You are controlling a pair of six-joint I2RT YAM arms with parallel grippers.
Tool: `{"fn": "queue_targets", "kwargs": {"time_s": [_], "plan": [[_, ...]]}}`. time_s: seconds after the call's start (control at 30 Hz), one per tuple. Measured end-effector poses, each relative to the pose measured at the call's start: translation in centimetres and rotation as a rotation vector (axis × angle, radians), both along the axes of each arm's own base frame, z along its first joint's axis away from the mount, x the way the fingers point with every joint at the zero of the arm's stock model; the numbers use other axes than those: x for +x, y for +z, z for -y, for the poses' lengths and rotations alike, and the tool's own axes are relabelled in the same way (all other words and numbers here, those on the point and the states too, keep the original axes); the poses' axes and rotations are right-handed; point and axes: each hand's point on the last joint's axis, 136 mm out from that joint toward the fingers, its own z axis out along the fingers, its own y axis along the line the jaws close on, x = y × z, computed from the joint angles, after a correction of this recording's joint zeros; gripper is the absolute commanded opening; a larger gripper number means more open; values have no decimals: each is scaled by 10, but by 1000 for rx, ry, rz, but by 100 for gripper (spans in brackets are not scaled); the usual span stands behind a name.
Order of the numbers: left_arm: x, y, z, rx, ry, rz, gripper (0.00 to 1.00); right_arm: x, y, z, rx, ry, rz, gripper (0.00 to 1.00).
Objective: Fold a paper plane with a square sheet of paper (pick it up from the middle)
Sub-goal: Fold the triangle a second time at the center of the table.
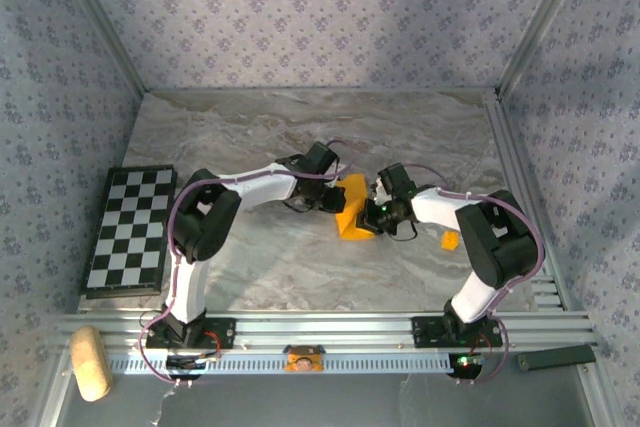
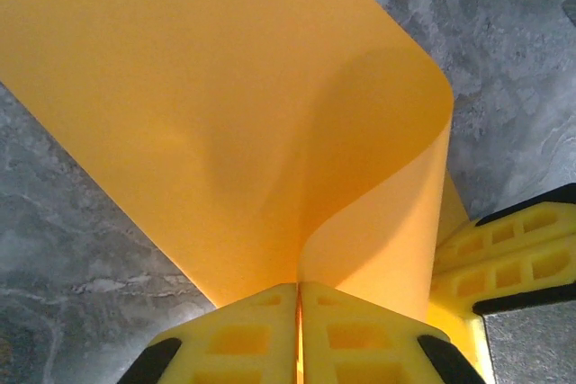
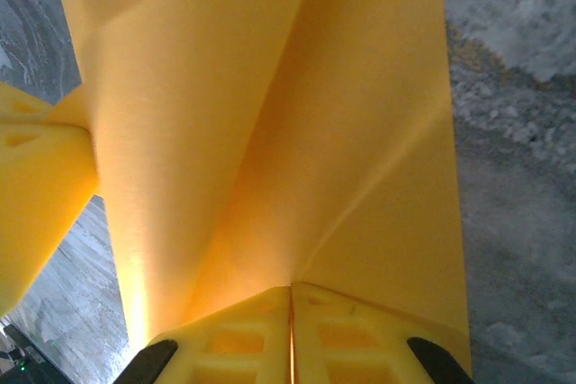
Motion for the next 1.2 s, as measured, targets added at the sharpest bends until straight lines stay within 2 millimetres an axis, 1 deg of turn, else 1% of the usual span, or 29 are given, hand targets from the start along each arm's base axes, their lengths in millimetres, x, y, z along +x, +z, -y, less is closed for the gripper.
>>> {"fn": "queue_targets", "kwargs": {"time_s": [0.3, 0.5, 1.2], "plan": [[-2, -10, -8, 47, -22, -7, 9, 0, 0, 0, 0, 0, 0, 9], [-3, -15, -9, 57, -28, -14, 9, 0, 0, 0, 0, 0, -2, 9], [-2, -15, -8, 56, -66, 14, 10, 0, 0, 0, 2, 0, -6, 9]]}}
